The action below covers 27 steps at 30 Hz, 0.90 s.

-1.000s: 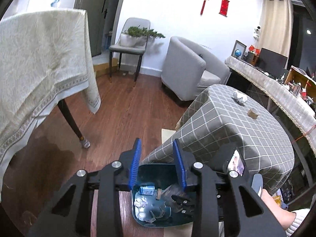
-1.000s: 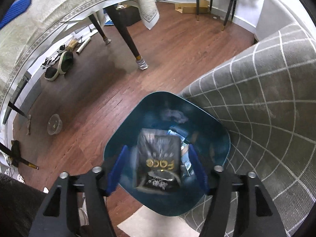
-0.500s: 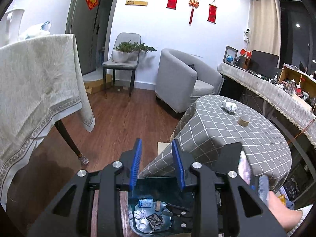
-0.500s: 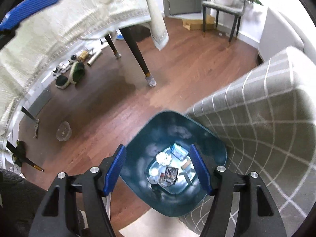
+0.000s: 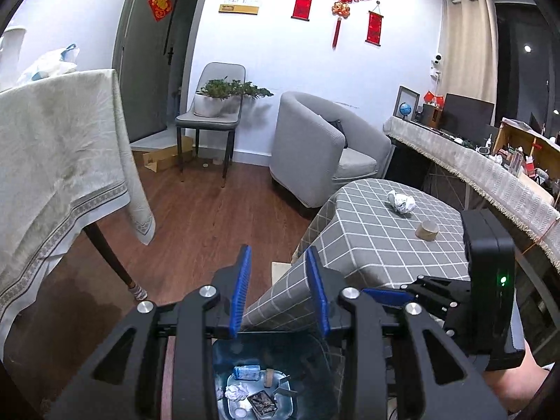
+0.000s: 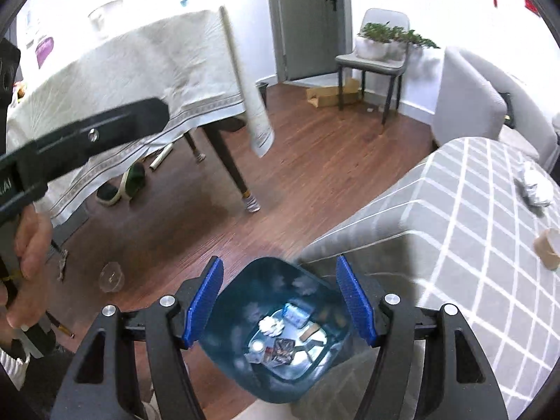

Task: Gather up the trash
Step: 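Withdraw both open tools from the bin toward the remaining foil and ring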

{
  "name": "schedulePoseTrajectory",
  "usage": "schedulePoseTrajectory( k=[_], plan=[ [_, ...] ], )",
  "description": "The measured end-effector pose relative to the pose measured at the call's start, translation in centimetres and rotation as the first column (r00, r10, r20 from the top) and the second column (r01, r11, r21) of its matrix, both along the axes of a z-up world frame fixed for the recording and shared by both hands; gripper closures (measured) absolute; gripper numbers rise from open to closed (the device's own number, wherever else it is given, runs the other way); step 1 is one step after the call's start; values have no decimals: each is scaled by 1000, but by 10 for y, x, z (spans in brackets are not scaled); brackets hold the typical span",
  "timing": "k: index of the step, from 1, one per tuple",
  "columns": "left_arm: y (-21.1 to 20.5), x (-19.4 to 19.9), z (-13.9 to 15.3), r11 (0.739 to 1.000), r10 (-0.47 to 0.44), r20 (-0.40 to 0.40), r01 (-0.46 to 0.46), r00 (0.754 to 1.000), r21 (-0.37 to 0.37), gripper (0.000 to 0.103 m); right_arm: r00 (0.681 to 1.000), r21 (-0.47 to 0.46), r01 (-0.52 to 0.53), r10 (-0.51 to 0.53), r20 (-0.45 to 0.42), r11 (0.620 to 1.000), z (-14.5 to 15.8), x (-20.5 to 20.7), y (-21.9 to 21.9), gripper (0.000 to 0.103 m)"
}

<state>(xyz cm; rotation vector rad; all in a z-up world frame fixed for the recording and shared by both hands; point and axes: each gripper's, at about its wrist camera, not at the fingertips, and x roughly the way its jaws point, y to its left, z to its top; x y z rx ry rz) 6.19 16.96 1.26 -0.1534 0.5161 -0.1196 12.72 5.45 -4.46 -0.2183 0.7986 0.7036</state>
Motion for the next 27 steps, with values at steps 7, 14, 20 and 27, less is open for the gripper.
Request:
schedulePoseTrajectory(
  k=[7, 14, 20, 27],
  plan=[
    [-32, 29, 14, 999, -37, 16, 36, 999, 31, 56, 998, 12, 51, -52, 34, 999, 11, 28, -37, 29],
    [-55, 70, 14, 998, -62, -24, 62, 998, -23, 49, 984, 17, 168, -169, 60, 986, 29, 61, -79, 22],
    [-75, 93, 12, 996, -82, -32, 80, 996, -46, 41, 957, 1, 282, -282, 61, 959, 35, 86, -128, 20],
    [-93, 113, 11, 995, -94, -51, 93, 994, -21, 29, 929, -52, 365, -360, 81, 930, 31, 108, -168, 17]
  ],
)
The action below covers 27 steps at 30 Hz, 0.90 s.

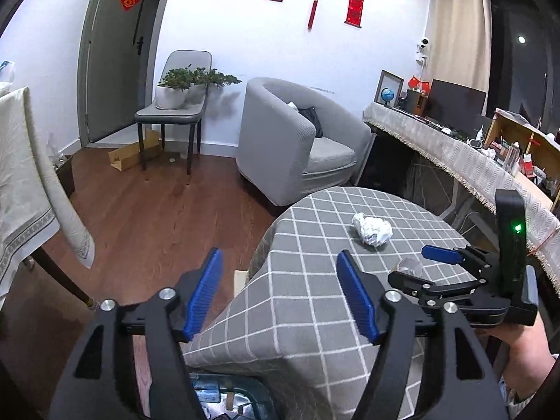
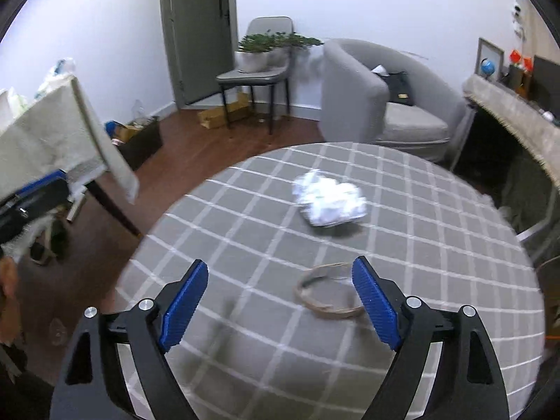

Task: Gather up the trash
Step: 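Withdraw both open tools from the bin toward the remaining foil and ring, then close the left tool on the crumpled foil while the right tool grasps the cardboard ring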

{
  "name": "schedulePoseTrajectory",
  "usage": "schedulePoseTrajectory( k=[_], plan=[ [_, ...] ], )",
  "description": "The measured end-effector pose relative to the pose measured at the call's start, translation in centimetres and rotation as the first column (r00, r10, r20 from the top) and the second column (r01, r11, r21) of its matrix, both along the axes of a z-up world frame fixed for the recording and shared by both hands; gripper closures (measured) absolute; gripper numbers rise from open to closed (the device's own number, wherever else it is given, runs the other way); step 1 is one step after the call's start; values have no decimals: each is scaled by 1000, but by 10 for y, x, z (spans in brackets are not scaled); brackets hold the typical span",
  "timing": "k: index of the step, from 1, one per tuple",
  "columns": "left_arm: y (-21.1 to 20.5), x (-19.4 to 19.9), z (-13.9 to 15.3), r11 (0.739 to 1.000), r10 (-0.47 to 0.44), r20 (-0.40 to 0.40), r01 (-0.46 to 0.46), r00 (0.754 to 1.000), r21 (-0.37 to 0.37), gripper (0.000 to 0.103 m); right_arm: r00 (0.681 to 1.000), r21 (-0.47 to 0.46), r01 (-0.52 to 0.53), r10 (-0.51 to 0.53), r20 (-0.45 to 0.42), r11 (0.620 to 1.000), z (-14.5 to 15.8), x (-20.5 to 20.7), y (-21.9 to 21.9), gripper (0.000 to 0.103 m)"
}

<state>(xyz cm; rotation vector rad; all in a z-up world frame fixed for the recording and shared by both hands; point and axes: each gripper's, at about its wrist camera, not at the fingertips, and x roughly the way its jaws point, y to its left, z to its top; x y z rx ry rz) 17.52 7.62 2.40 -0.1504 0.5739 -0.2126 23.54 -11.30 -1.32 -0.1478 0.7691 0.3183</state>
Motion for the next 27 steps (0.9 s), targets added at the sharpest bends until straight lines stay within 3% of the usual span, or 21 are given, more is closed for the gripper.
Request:
schedulePoseTrajectory(
  k=[11, 13, 14, 16, 27],
  plan=[
    [-42, 38, 4, 997, -74, -2, 74, 997, -2, 19, 995, -33, 3, -6, -102, 999, -24, 33, -17, 17],
    [-48, 46, 2, 996, -84, -10, 83, 996, -9, 16, 993, -37, -10, 5, -120, 999, -27, 36, -19, 26],
    [-52, 51, 0, 996, -87, -15, 87, 996, -10, 16, 991, -44, -18, 12, -133, 999, -30, 38, -21, 37],
    [-58, 59, -3, 996, -92, -24, 92, 995, -13, 16, 990, -44, -27, 21, -141, 999, -31, 42, -24, 42],
    [-105, 101, -28, 988, -155, -108, 153, 982, -21, 16, 995, -32, 27, -30, -99, 999, -17, 62, -72, 43]
  ],
)
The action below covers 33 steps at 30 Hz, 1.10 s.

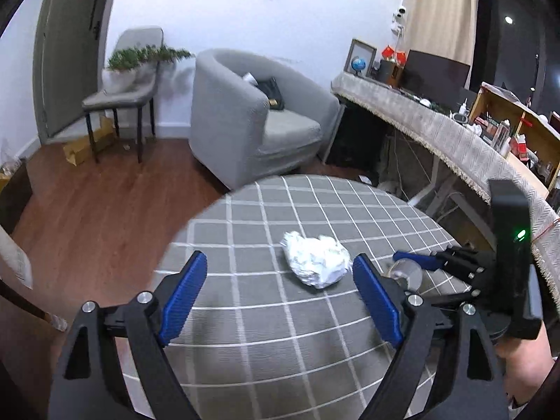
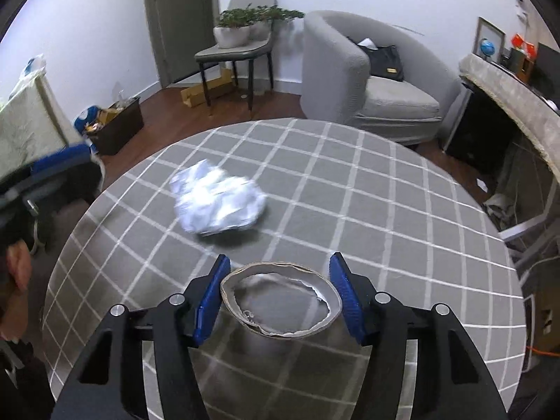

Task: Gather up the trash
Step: 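Close the left tool on the crumpled foil while the right tool grasps the cardboard ring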

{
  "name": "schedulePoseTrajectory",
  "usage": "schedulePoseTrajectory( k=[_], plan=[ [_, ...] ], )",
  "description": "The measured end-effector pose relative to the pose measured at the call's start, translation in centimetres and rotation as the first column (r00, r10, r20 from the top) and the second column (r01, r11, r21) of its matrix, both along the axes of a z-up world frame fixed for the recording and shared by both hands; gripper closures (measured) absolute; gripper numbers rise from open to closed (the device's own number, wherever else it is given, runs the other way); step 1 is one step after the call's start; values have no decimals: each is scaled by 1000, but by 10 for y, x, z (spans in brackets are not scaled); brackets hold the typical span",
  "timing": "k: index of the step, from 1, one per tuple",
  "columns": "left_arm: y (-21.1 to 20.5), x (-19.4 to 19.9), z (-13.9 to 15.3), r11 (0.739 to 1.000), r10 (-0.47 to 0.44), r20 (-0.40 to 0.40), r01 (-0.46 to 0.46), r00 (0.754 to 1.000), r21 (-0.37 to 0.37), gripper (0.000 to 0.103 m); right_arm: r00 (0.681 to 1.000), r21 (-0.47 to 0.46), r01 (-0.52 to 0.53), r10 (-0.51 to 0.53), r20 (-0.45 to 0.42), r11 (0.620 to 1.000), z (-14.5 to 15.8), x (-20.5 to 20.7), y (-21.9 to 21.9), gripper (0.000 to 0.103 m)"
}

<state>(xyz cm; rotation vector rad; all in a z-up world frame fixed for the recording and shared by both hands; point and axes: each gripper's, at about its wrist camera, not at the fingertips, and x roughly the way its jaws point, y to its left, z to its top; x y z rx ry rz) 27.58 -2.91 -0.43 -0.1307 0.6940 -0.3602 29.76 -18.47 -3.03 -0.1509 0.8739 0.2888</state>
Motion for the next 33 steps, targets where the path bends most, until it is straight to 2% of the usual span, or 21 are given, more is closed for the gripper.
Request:
schedulePoseTrajectory(
  k=[5, 10, 15, 17, 18, 19, 20, 22, 26, 27, 29, 30, 32, 33],
  plan=[
    [-27, 16, -15, 999, -23, -90, 25, 996, 23, 16, 999, 21, 33, -33, 10, 999, 1, -4, -23, 43],
    [-44, 27, -19, 994, 11, -127, 2, 992, 106, 16, 1000, 18, 22, -22, 4, 1000, 0, -9, -35, 43],
    [-49, 35, -19, 992, 49, -116, -36, 992, 117, 18, 1000, 17, 19, -19, 13, 1000, 4, -17, -46, 43],
    [-51, 36, -19, 991, 56, -110, -42, 992, 125, 22, 1000, 19, 22, -22, 9, 1000, 3, -17, -51, 43],
    [-52, 36, -19, 992, 54, -104, -41, 993, 123, 28, 1000, 22, 23, -23, 7, 999, 2, -17, -54, 43],
    [-55, 36, -20, 992, 42, -103, -29, 994, 119, 40, 1000, 24, 25, -25, 5, 999, 2, -18, -56, 43],
    [-58, 35, -21, 993, 11, -106, 1, 994, 121, 47, 1000, 24, 27, -27, 5, 999, 2, -18, -57, 43],
    [-63, 32, -21, 988, 6, -93, 8, 996, 154, 50, 1000, 30, 25, -25, 2, 999, 2, -17, -57, 43],
    [-61, 26, -20, 990, 15, -89, -2, 996, 144, 53, 1000, 47, 25, -26, 5, 999, 5, -16, -53, 43],
    [-60, 22, -19, 989, 13, -85, 0, 996, 147, 64, 1000, 54, 25, -26, 7, 998, 6, -16, -52, 43],
    [-58, 18, -16, 989, 11, -72, 0, 997, 147, 68, 1000, 66, 25, -26, 13, 998, 10, -15, -48, 43],
    [-57, 16, -14, 989, 9, -69, 2, 998, 151, 74, 1000, 72, 25, -26, 16, 997, 12, -14, -46, 43],
    [-52, 7, -10, 987, -1, -53, 10, 999, 161, 75, 999, 80, 24, -26, 26, 997, 16, -14, -40, 43],
    [-52, 6, -9, 986, -3, -52, 12, 999, 166, 79, 999, 81, 24, -27, 32, 996, 17, -14, -36, 43]
  ],
)
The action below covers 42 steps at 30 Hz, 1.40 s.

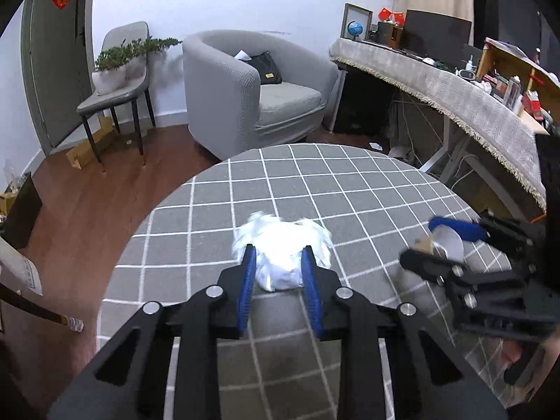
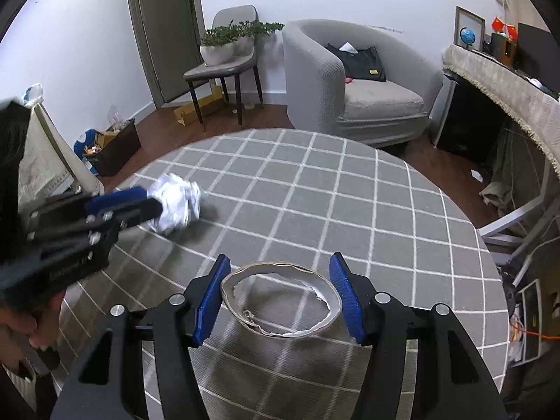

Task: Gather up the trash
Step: 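Close the left tool on the crumpled foil while the right tool grasps the cardboard ring, then carry the foil and cardboard ring with both tools over the teal bin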

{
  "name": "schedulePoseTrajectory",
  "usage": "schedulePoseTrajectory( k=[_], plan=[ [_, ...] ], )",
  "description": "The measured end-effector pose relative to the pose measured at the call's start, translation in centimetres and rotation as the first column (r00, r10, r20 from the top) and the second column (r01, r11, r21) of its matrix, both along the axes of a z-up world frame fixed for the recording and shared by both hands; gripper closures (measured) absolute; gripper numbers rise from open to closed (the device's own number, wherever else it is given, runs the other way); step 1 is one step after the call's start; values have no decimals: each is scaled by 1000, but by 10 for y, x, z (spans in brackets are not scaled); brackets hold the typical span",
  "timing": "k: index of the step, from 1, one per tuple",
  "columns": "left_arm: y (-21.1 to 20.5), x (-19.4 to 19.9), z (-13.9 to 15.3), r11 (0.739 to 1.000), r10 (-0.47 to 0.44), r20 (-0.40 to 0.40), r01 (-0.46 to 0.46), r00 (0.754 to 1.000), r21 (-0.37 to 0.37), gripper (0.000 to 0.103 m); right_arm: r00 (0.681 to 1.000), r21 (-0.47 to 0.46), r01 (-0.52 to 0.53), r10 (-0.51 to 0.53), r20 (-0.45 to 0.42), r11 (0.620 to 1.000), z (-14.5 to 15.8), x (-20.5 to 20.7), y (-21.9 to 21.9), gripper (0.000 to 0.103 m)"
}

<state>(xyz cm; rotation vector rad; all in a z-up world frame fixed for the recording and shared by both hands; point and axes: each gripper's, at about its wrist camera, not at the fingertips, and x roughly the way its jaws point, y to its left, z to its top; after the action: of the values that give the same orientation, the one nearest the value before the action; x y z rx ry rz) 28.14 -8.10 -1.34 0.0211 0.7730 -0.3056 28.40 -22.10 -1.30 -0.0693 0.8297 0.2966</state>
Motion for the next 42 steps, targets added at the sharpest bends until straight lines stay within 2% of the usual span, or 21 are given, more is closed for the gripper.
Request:
schedulePoseTrajectory(
  k=[1, 6, 8, 9, 10, 13, 15, 18, 24, 26, 27, 31, 35, 42],
  plan=[
    [2, -3, 0, 1000, -5, -2, 5, 1000, 8, 82, 1000, 1, 2, -2, 7, 1000, 2, 0, 3, 43],
    [10, -11, -7, 999, -29, -22, 30, 999, 15, 82, 999, 14, 41, -41, 28, 999, 6, 1, 4, 43],
    [12, -13, -7, 999, -34, -30, 34, 999, -12, 61, 998, 12, 55, -56, 35, 998, 7, 0, 4, 43],
    [13, -13, -6, 999, -37, -26, 36, 999, -31, 39, 998, 3, 60, -60, 38, 998, 7, -1, 4, 43],
    [13, -13, -2, 997, -43, -13, 42, 999, -63, 29, 997, -8, 62, -61, 39, 998, 5, -2, 4, 43],
    [6, -9, 2, 997, -46, 5, 46, 999, -69, 26, 998, -25, 61, -61, 28, 998, -2, 0, 3, 43],
    [-1, -5, 1, 998, -28, 8, 29, 1000, -51, 26, 998, -29, 58, -58, 10, 998, -9, 3, 0, 43],
    [-9, 8, -8, 998, -11, -17, 10, 1000, -66, 26, 998, -33, 55, -55, -4, 998, -14, 6, -7, 43],
    [-21, 27, -21, 998, 3, -52, -6, 999, -62, 27, 998, -15, 70, -70, -2, 997, -10, 10, -27, 43],
    [-23, 31, -25, 998, -4, -72, 0, 997, -57, 43, 998, -15, 66, -66, -5, 998, -11, 10, -29, 43],
    [-22, 31, -25, 998, -6, -75, 1, 997, -64, 47, 998, -14, 64, -64, -7, 998, -12, 9, -30, 43],
    [-16, 23, -20, 997, 13, -36, -16, 999, -78, 48, 998, -3, 67, -67, -12, 998, -11, 8, -31, 43],
    [-9, 12, -16, 997, 13, -29, -15, 999, -79, 48, 997, 5, 71, -71, 0, 997, -4, 7, -27, 43],
    [12, -17, -7, 998, 0, 11, 0, 1000, -63, 48, 998, 18, 60, -60, 14, 998, 2, -3, -1, 43]
  ],
)
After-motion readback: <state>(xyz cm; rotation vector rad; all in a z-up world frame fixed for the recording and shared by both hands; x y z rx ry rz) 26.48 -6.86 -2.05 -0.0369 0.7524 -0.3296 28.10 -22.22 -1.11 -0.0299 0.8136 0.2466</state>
